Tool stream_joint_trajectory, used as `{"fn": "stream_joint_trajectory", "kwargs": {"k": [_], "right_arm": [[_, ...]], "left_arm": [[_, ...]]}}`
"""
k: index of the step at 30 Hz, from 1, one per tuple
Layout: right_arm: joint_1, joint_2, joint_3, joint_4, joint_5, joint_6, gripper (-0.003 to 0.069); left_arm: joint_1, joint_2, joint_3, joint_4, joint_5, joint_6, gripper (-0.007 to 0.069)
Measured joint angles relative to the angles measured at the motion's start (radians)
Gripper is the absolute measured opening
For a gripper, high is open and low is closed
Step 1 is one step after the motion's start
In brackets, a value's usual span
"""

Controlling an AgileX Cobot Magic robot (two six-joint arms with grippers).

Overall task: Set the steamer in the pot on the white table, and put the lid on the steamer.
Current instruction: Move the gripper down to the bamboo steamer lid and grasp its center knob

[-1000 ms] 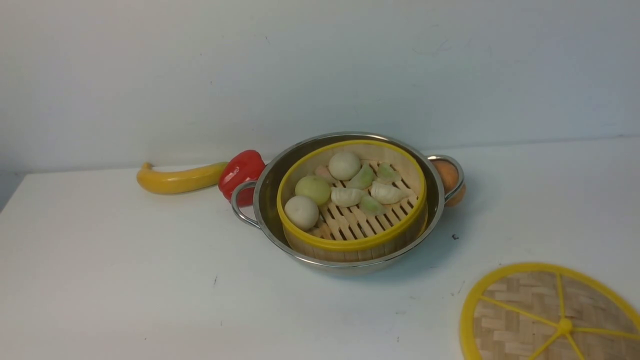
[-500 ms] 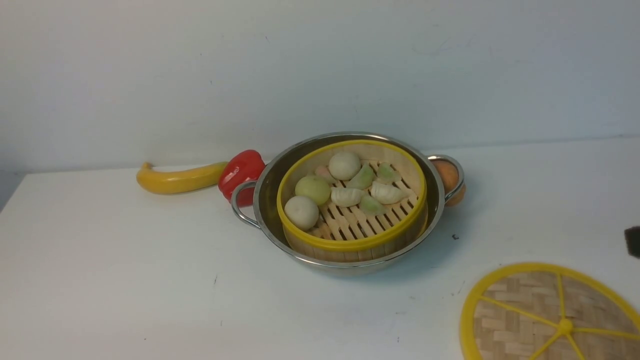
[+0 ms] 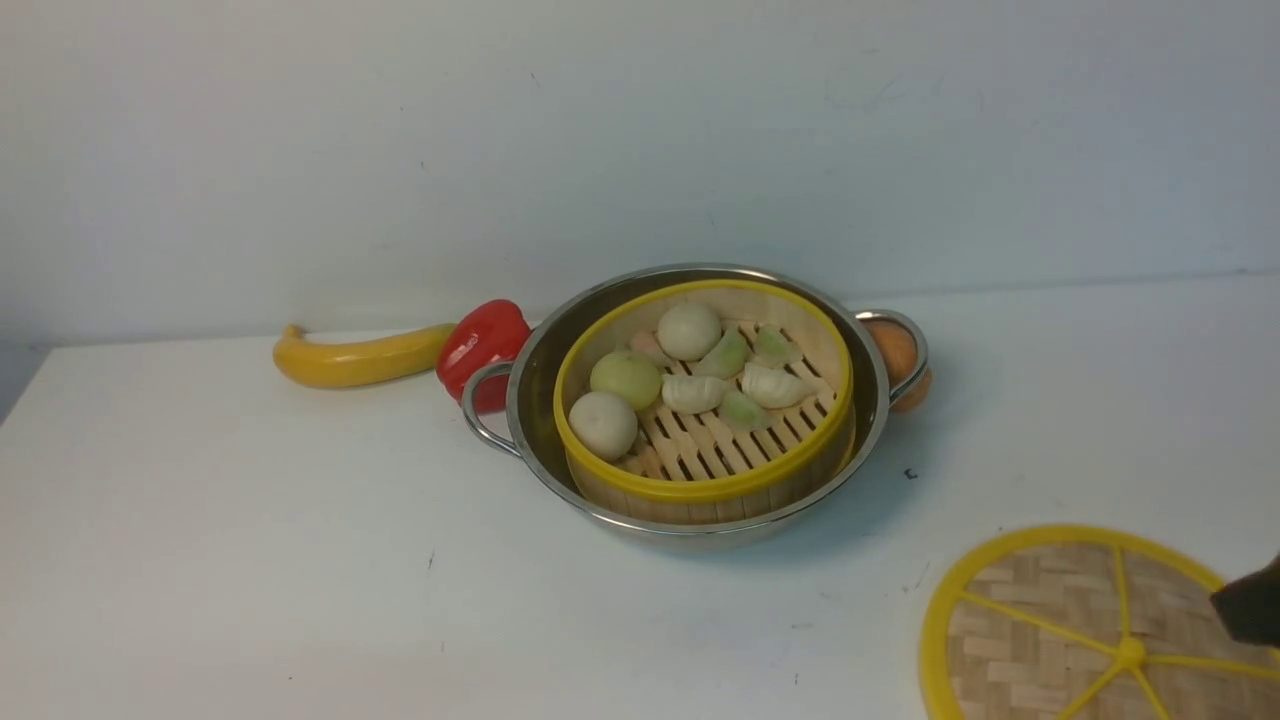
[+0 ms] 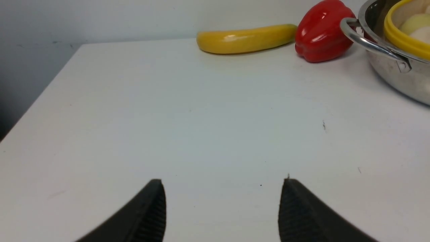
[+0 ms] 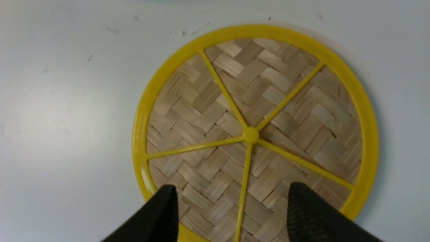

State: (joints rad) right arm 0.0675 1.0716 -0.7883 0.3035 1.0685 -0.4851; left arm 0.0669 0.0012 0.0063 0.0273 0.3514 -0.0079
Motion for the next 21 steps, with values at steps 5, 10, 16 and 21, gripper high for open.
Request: {"fn": "stream_joint_trajectory", "kwargs": {"k": [5, 10, 16, 21], "right_arm": [[0.089, 0.068, 0.0, -0.049, 0.004, 0.041, 0.0461], [0.122, 0.144, -0.015, -0.121, -0.023, 0.157, 0.0451], [0.122, 0.246, -0.072, -0.139, -0.033, 0.224, 0.0406], [0.122, 0.358, -0.113, -0.147, -0.033, 0.227, 0.0373]], "left_arm": [[0.0, 0.0, 0.0, 0.0, 0.0, 0.0, 0.0419], [0.0, 0.0, 0.0, 0.0, 0.0, 0.001, 0.0419], [0.0, 0.0, 0.0, 0.0, 0.0, 0.001, 0.0419], [0.0, 0.0, 0.0, 0.0, 0.0, 0.001, 0.0419]]}}
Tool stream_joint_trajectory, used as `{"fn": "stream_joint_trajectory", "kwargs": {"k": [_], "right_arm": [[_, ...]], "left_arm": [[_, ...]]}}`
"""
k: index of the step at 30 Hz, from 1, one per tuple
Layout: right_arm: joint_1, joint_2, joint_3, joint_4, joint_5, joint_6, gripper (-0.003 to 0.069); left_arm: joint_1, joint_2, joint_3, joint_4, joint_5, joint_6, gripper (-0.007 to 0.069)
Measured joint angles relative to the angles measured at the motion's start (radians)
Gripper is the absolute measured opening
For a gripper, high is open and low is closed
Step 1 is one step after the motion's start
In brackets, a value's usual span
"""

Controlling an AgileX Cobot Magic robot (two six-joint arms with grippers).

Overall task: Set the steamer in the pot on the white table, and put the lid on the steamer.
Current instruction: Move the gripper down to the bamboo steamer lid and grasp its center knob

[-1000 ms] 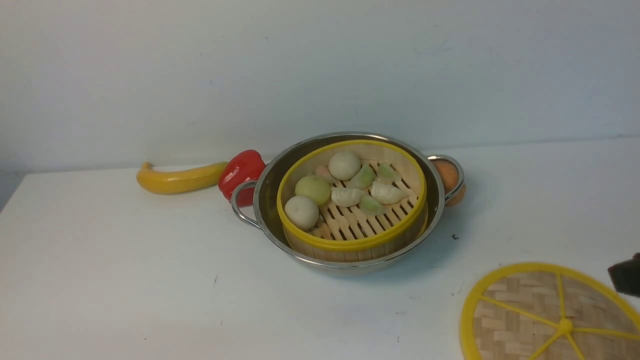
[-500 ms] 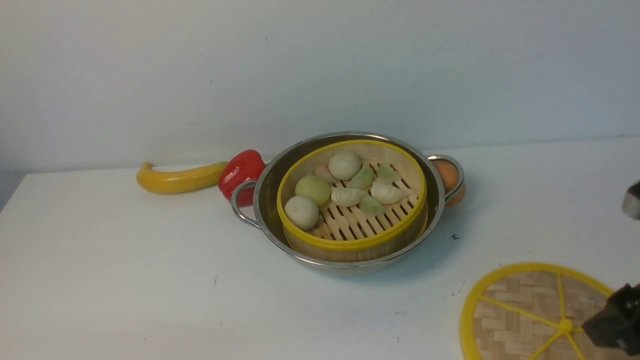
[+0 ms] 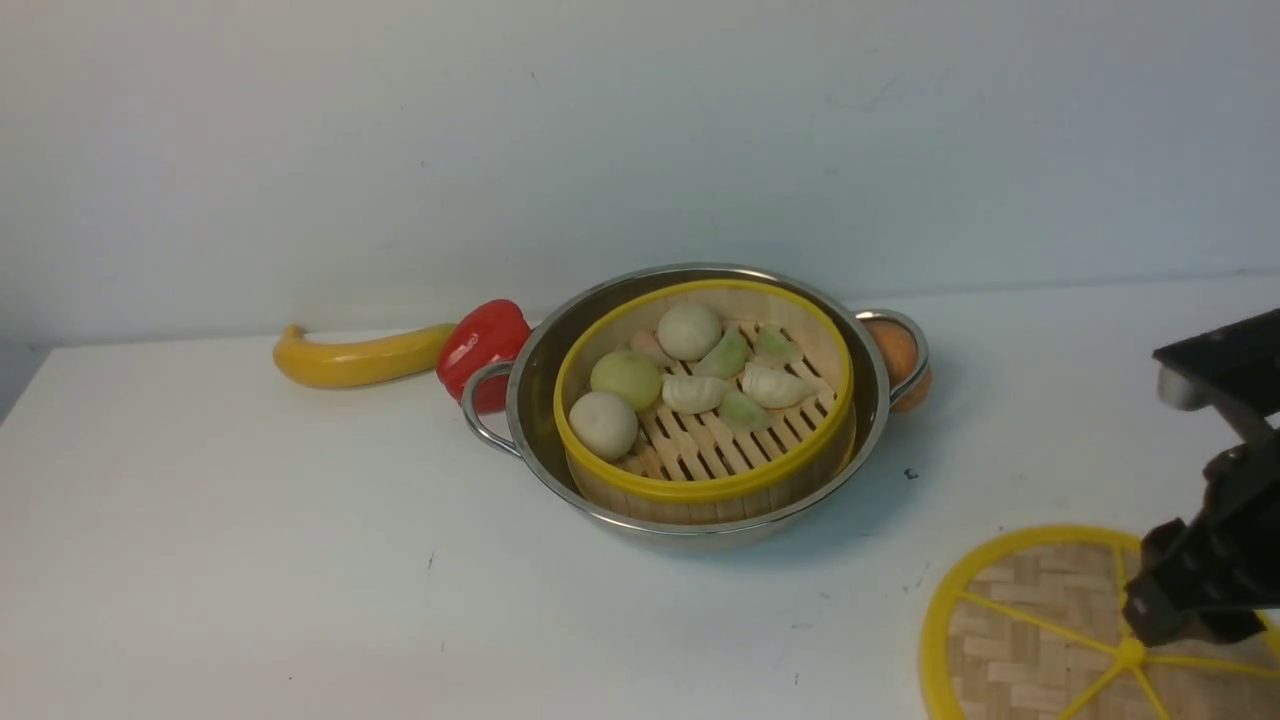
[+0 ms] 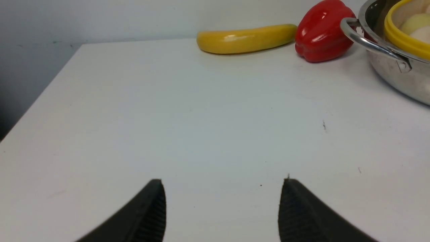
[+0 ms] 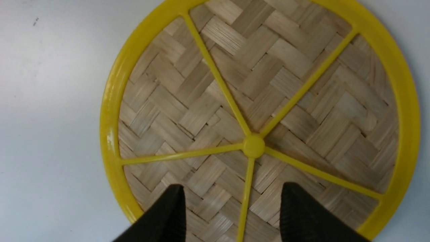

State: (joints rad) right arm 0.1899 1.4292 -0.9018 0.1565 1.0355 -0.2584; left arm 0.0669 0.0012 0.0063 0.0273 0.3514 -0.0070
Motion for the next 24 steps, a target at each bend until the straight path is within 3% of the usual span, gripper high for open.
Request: {"fn": "stream_joint_trajectory", "kwargs": {"k": [24], "right_arm": [[0.0, 0.187, -0.015, -0.014, -0.066, 0.0, 0.0366]], "left_arm": [[0.0, 0.0, 0.0, 0.0, 0.0, 0.007, 0.0419]]}}
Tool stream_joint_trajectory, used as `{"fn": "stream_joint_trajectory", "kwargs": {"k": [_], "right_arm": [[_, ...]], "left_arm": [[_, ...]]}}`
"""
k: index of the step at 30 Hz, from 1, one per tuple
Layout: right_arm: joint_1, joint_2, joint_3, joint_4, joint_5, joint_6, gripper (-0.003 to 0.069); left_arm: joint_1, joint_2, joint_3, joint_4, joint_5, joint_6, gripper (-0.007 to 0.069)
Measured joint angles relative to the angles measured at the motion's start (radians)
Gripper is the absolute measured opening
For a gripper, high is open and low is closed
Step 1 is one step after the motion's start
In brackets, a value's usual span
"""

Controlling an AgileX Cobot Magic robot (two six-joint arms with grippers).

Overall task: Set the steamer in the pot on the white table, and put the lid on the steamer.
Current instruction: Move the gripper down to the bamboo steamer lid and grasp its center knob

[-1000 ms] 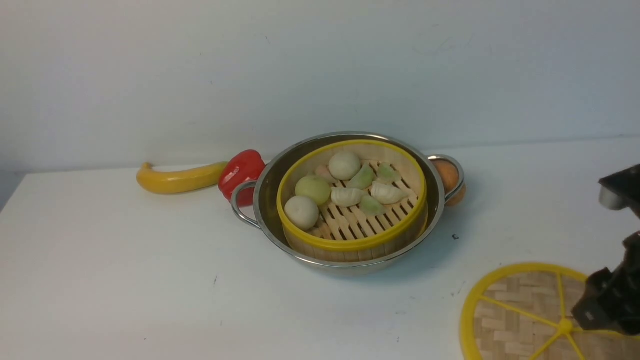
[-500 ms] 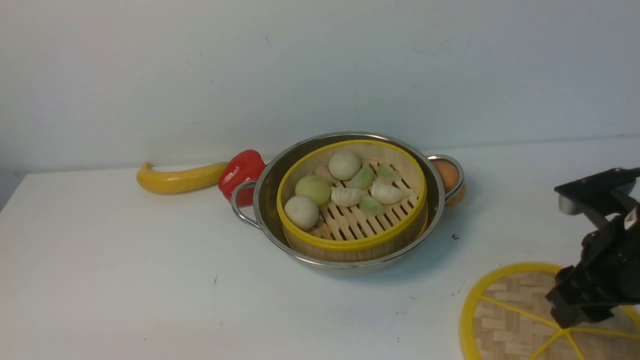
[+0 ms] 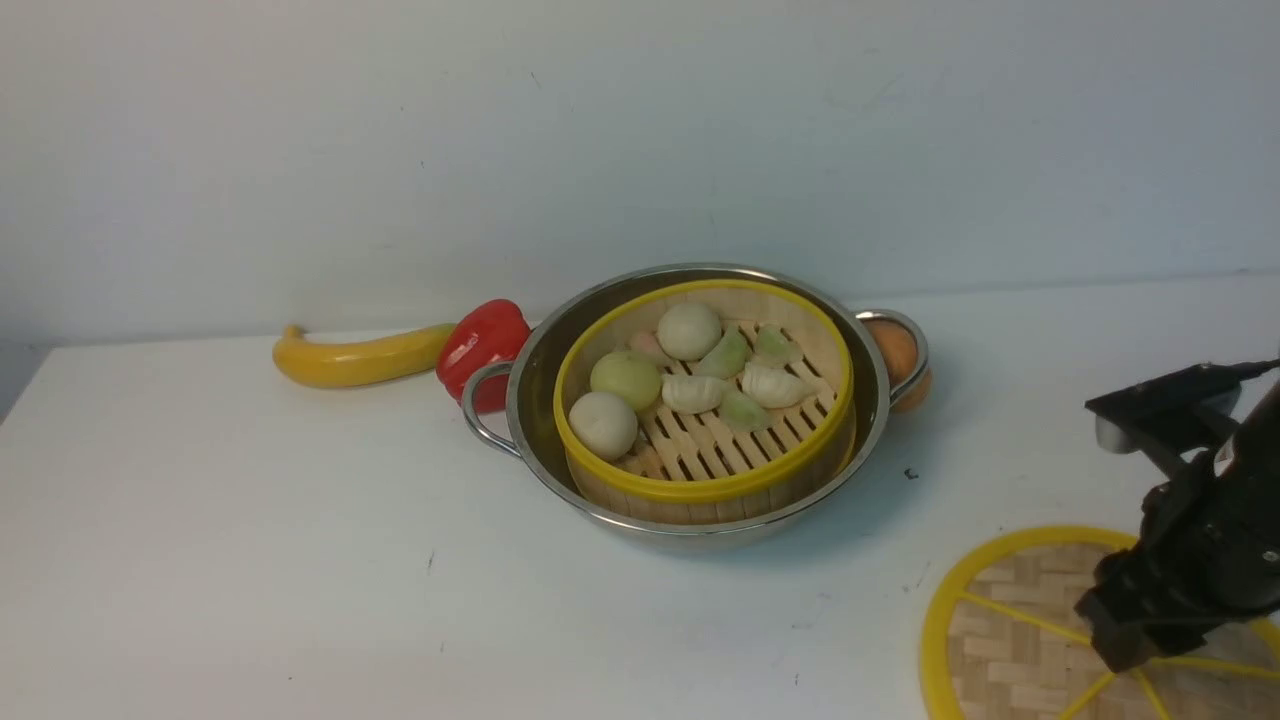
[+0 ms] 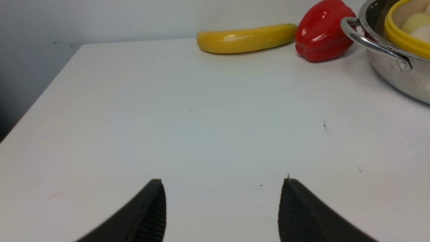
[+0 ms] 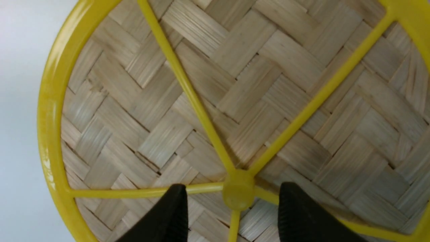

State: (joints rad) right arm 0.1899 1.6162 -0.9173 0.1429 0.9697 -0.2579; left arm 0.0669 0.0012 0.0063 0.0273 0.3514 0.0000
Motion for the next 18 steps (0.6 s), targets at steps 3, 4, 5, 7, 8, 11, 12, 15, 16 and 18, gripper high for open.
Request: {"fn": "stream_joint_trajectory", "kwargs": {"k": [3, 4, 5, 7, 8, 11, 12, 15, 16, 18], "right_arm": [[0.0, 0.005, 0.0, 0.001, -0.015, 0.0, 0.0366], [0.0, 0.01, 0.0, 0.001, -0.018, 0.0, 0.0366], [0.0, 0.016, 0.0, 0.002, -0.02, 0.0, 0.0366], [0.0, 0.03, 0.0, 0.003, -0.02, 0.0, 0.0366], [0.0, 0.038, 0.0, 0.004, -0.02, 0.0, 0.0366], [0.0, 0.047, 0.0, 0.004, -0.021, 0.0, 0.0366], [0.0, 0.047, 0.0, 0.004, -0.021, 0.0, 0.0366], [0.0, 0.047, 0.0, 0.004, -0.021, 0.0, 0.0363], [0.0, 0.047, 0.0, 0.004, -0.021, 0.0, 0.0359], [0.0, 0.047, 0.0, 0.001, -0.02, 0.0, 0.0347]], "left_arm": [[0.0, 0.0, 0.0, 0.0, 0.0, 0.0, 0.0419], [0.0, 0.0, 0.0, 0.0, 0.0, 0.0, 0.0419], [0.0, 0.0, 0.0, 0.0, 0.0, 0.0, 0.0419], [0.0, 0.0, 0.0, 0.0, 0.0, 0.0, 0.0419], [0.0, 0.0, 0.0, 0.0, 0.0, 0.0, 0.0419], [0.0, 0.0, 0.0, 0.0, 0.0, 0.0, 0.0419], [0.0, 0.0, 0.0, 0.0, 0.0, 0.0, 0.0419], [0.0, 0.0, 0.0, 0.0, 0.0, 0.0, 0.0419], [0.0, 0.0, 0.0, 0.0, 0.0, 0.0, 0.0419], [0.0, 0.0, 0.0, 0.0, 0.0, 0.0, 0.0419]]}}
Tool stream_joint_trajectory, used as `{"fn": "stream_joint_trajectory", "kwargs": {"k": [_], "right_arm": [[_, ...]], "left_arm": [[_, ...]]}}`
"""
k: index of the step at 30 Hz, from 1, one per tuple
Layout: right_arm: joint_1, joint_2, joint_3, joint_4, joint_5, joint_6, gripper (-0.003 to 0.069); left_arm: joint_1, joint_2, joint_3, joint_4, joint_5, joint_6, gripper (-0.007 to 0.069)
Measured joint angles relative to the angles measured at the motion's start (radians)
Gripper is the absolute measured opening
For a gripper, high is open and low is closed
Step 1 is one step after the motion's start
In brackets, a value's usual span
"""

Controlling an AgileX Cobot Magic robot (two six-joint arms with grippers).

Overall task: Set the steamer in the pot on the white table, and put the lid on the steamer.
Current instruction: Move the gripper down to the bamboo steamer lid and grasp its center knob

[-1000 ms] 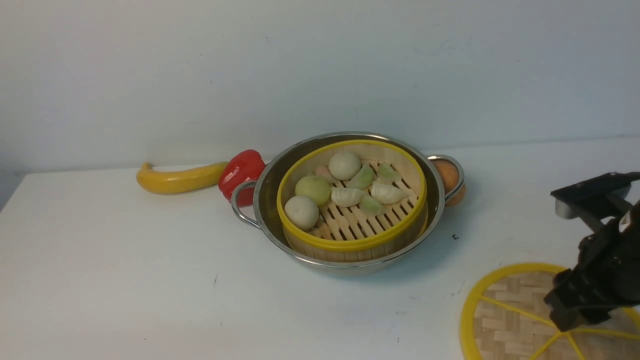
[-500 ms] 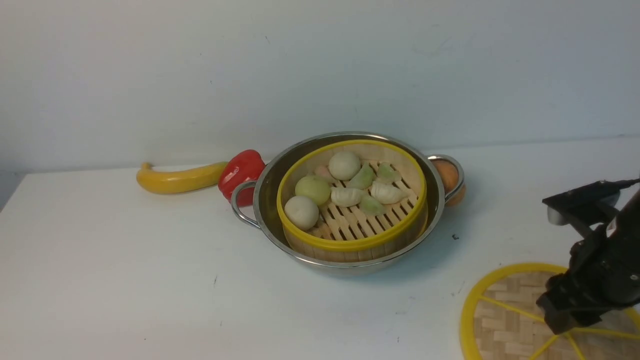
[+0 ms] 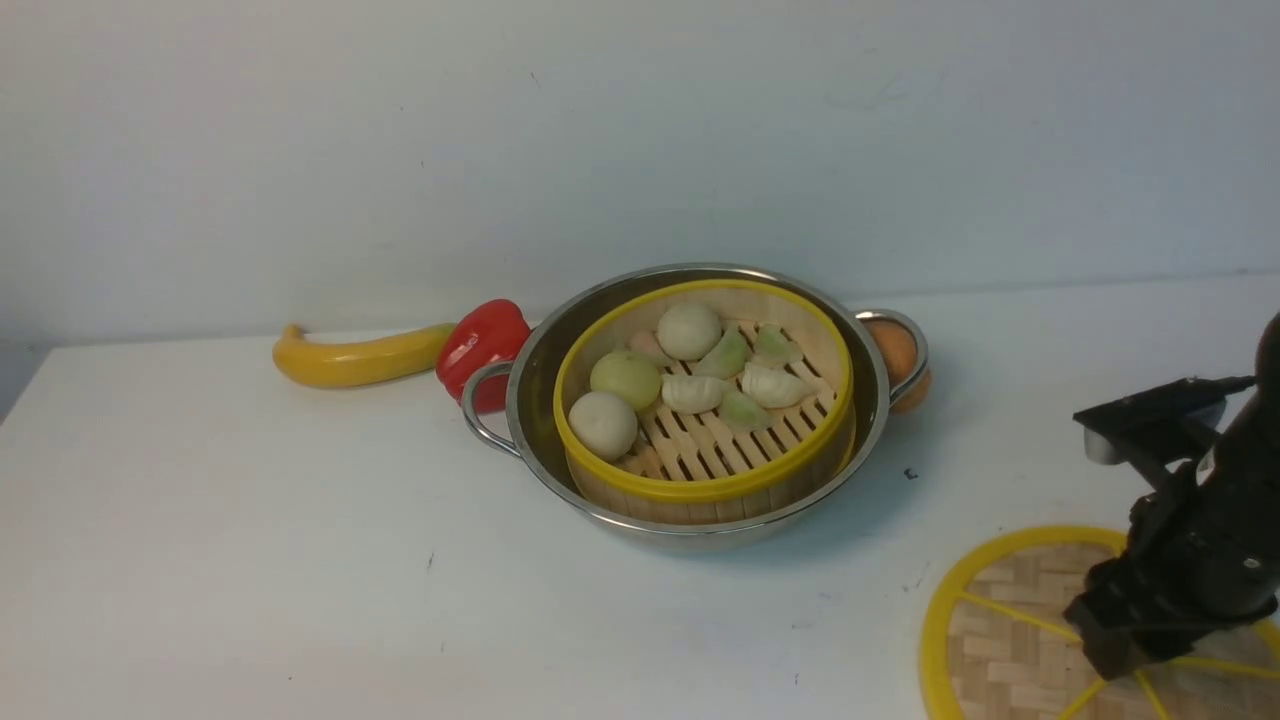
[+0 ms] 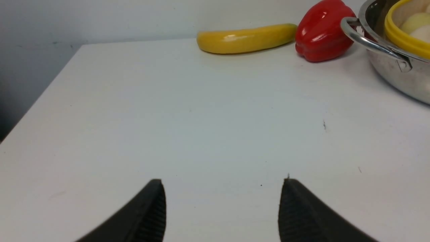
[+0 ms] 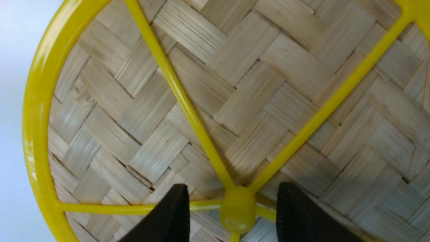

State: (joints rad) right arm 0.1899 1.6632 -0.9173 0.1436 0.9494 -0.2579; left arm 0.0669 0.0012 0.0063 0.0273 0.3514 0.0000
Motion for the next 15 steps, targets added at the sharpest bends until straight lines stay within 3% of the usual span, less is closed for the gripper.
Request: {"fn": "stream_joint_trajectory", "kwargs": {"k": [5, 9, 15], "right_arm": [[0.0, 0.0, 0.0, -0.021, 0.005, 0.0, 0.0272], [0.0, 0.0, 0.0, -0.031, 0.017, 0.0, 0.0163], [0.0, 0.001, -0.004, -0.035, 0.019, 0.0, 0.0141]], "left_arm": [[0.0, 0.0, 0.0, 0.0, 0.0, 0.0, 0.0419], [0.0, 0.0, 0.0, 0.0, 0.0, 0.0, 0.0419], [0.0, 0.0, 0.0, 0.0, 0.0, 0.0, 0.0419]]}}
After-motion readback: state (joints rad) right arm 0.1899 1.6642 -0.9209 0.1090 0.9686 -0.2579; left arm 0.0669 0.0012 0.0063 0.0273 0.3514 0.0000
